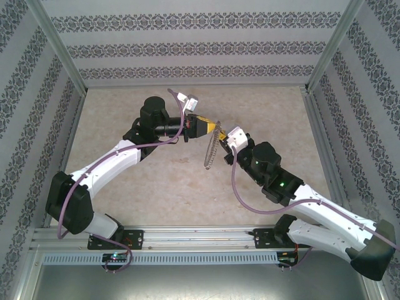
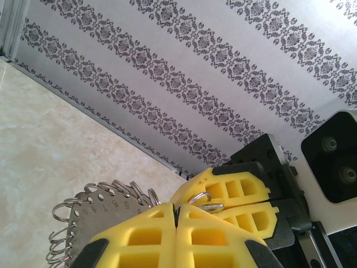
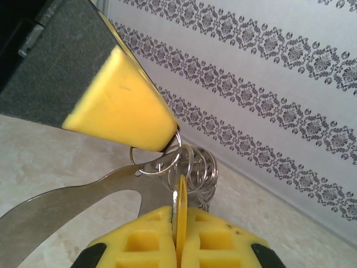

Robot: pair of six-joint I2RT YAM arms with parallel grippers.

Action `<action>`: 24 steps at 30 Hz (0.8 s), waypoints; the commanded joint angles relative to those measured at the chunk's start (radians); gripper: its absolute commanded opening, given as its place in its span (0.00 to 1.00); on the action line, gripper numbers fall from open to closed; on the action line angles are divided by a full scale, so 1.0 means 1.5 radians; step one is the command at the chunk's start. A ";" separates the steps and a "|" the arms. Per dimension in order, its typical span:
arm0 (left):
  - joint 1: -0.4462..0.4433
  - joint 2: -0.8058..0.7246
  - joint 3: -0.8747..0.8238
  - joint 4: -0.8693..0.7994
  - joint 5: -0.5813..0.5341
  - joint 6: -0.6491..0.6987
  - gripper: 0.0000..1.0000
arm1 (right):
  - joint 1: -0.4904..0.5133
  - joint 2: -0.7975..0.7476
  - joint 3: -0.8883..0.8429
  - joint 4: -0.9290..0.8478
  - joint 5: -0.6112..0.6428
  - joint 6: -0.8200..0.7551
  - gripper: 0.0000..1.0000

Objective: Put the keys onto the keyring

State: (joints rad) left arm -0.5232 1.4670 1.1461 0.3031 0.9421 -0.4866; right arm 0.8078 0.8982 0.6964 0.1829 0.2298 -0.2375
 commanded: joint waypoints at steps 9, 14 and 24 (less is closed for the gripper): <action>0.002 0.017 0.001 0.054 0.012 -0.017 0.00 | 0.005 0.012 0.029 0.039 0.007 0.007 0.00; 0.001 0.017 0.000 0.055 0.011 -0.017 0.00 | 0.005 0.016 0.032 0.038 0.010 0.003 0.00; 0.001 -0.006 -0.002 0.039 -0.037 -0.002 0.00 | 0.004 -0.025 -0.004 0.023 0.039 0.008 0.00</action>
State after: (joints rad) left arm -0.5243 1.4857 1.1439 0.3298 0.9340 -0.5053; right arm 0.8078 0.9051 0.7040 0.1860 0.2562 -0.2379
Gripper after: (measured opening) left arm 0.052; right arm 0.075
